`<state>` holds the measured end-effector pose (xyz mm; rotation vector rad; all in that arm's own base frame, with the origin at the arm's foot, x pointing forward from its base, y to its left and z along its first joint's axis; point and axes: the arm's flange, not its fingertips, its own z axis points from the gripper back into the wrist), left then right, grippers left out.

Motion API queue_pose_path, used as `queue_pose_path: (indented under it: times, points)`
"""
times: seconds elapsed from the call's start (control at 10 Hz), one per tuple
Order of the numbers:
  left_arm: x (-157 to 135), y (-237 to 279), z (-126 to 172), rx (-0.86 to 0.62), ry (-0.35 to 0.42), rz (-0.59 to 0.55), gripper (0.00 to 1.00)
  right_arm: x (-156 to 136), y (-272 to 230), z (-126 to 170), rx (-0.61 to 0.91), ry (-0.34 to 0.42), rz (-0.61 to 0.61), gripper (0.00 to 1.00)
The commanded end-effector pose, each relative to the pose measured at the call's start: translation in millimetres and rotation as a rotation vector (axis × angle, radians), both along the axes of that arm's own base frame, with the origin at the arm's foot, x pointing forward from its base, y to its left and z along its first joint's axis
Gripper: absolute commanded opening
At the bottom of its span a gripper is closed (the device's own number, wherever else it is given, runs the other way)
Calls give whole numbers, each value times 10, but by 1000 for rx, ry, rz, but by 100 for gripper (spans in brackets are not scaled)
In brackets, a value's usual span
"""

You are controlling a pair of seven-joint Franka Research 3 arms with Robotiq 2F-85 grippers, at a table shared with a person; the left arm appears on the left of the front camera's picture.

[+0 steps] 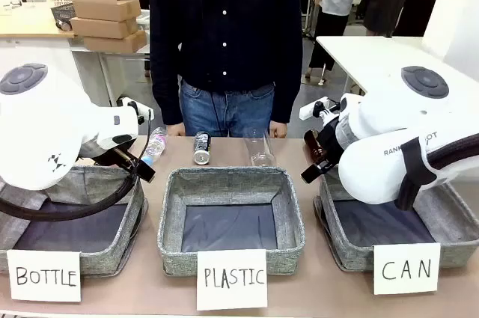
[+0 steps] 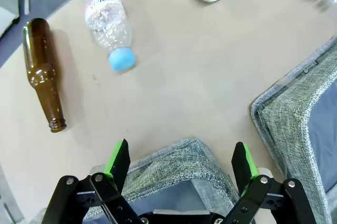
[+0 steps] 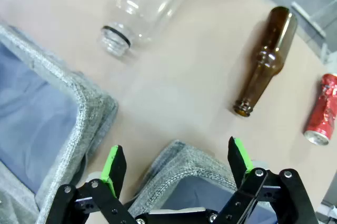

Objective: Sort the can waste into the basket.
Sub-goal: Pick up the can waste from the table and place it in the right Fabric basket.

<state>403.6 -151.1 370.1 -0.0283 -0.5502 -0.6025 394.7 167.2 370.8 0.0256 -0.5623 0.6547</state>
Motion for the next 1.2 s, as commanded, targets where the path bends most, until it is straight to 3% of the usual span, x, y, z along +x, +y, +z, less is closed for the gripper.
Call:
queue_pose_path:
  times: [0.0, 1.0, 1.1]
  points:
    - [0, 0, 1, 0, 0, 0, 100, 0, 0, 0, 0, 0, 0, 100]
    - [0, 0, 0, 0, 0, 0, 100, 0, 1, 0, 0, 0, 0, 100]
    - [-199, 85, 561, -58, -76, 6, 100, -155, -158, 565, 72, -72, -9, 100]
